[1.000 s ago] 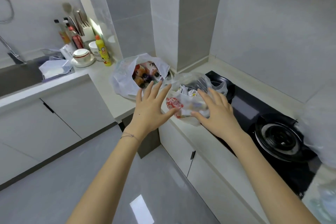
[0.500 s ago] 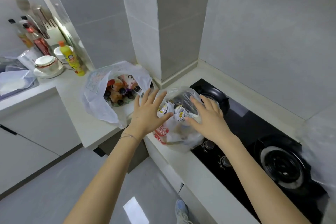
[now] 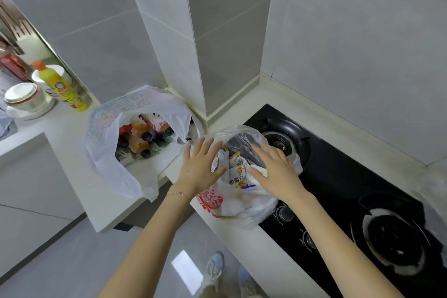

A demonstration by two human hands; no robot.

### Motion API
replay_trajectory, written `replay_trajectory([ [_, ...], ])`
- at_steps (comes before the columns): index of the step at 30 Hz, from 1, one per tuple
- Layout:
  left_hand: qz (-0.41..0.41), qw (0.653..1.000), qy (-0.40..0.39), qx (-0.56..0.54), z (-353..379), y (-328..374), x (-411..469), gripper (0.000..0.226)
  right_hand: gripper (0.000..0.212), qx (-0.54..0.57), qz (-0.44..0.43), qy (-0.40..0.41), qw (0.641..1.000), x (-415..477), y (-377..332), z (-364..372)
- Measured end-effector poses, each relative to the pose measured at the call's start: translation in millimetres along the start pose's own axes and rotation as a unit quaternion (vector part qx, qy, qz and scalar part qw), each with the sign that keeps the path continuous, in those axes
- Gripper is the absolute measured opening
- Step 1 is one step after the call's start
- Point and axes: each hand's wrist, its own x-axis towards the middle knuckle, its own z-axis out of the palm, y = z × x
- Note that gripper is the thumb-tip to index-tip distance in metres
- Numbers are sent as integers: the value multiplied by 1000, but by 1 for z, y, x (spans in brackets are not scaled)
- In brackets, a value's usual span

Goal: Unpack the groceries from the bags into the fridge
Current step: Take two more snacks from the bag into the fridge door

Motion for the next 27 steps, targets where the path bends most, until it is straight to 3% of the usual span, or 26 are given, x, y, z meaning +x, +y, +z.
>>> replay_trajectory([
  [7,46,997,-59,4,13,-32,23,67,65,-6,60,17,998,26,-6,38],
  [14,53,990,-126,28,28,-63,29,76,50,12,140,-30,990,61,-42,88],
  [18,51,988,-141,39,32,-66,25,82,39,27,191,-73,979,72,-52,106],
  [23,46,985,-155,52,39,-69,22,96,53,11,219,-64,974,77,-55,123],
  [27,45,991,-125,2,38,-65,20,81,39,24,213,-47,976,75,-53,122],
])
